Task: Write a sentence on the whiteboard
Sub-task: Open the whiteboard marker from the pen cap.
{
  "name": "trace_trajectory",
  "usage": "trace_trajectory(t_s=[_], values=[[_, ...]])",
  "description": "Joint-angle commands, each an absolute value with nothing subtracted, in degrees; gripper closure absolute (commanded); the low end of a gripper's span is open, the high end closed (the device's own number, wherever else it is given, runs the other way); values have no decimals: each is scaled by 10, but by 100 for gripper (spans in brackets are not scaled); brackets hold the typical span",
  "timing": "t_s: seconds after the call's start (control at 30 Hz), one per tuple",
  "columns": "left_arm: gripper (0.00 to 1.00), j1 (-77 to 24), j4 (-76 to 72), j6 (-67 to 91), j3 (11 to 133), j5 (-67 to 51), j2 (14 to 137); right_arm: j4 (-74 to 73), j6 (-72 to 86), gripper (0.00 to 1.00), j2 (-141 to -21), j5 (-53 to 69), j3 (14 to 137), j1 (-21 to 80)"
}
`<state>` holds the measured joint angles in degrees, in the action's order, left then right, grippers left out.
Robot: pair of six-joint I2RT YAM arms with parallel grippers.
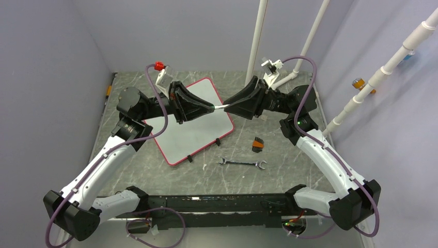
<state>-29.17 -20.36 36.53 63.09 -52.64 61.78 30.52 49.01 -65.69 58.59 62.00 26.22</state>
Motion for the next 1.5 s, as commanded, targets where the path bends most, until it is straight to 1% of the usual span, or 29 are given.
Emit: trace_trajectory(t_s=[0.0,0.13,0.33,0.77,0.9,1.07,1.13,1.47], values=[[100,-290,-182,337,645,-532,610,340,479,59,-656,584,646,265],[100,-289,-160,322,650,-531,607,343,481,65,-658,586,645,266],[100,-290,-172,329,645,-527,608,330,471,71,-665,586,648,276],[100,-290,-160,320,652,-530,611,302,444,72,-668,582,650,287],[100,-290,-163,322,650,-531,612,305,445,74,-673,583,652,290],[100,-290,-163,322,652,-531,614,294,435,89,-674,582,653,294],[100,-290,-161,320,652,-532,614,290,431,99,-673,580,652,295],[100,-277,-166,327,639,-536,593,264,402,100,-637,566,617,286]])
